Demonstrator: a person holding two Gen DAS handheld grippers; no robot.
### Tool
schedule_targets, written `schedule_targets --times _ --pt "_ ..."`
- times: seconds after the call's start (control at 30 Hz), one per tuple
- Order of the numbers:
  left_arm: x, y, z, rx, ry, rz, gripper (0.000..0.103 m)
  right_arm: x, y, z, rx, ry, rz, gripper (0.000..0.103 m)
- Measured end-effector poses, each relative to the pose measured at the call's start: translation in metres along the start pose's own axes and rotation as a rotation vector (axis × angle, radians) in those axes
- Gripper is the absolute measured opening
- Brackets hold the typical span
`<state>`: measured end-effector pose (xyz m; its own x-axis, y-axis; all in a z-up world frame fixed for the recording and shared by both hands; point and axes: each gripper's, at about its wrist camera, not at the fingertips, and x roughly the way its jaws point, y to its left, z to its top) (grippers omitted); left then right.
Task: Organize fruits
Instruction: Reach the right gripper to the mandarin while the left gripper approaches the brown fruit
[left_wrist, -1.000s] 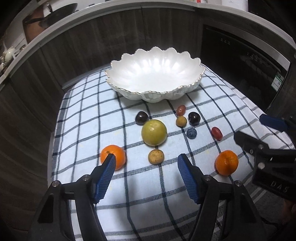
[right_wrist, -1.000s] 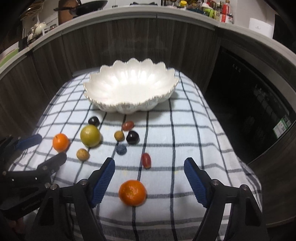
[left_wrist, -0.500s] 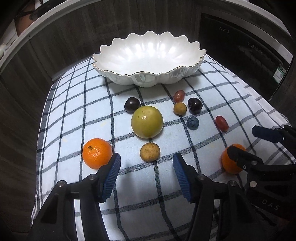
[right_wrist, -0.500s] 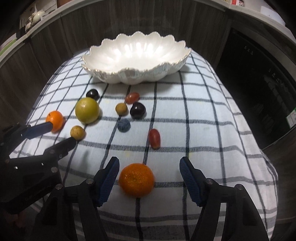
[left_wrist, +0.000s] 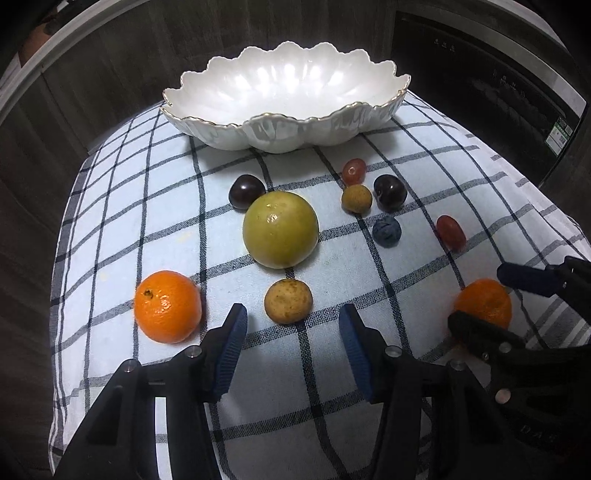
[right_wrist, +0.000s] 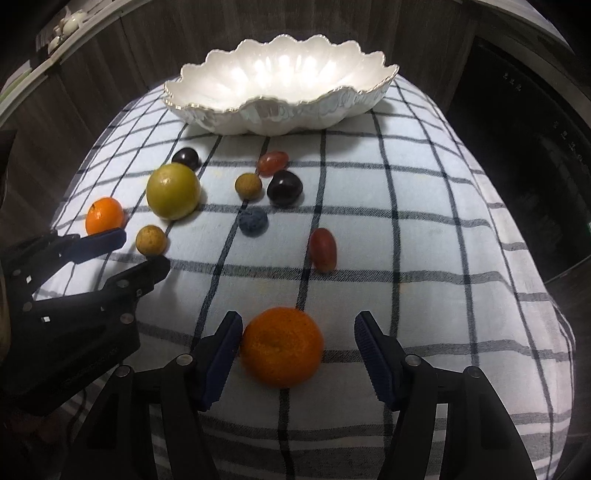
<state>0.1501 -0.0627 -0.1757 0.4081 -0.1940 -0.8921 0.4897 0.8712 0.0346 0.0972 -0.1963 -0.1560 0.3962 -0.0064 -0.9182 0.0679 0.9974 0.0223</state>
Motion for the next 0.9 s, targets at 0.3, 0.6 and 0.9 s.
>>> schedule_targets --times 0.3,0.6,0.9 --pt "0.0082 0.0014 0.0016 -0.012 0.008 -0.009 0.043 0.0096 0.0039 -0.0035 -0.003 0.034 0.032 0.052" --pt "0.0105 0.0034 0.0046 -0.02 -0.006 -0.016 0.028 0.0098 0.007 -0.0028 -0.017 0.028 0.026 0.045" --pt "0.0056 0.0045 0.0014 -0.039 -0.007 -0.018 0.028 0.0079 0.0064 -0.0028 -0.013 0.028 0.027 0.043"
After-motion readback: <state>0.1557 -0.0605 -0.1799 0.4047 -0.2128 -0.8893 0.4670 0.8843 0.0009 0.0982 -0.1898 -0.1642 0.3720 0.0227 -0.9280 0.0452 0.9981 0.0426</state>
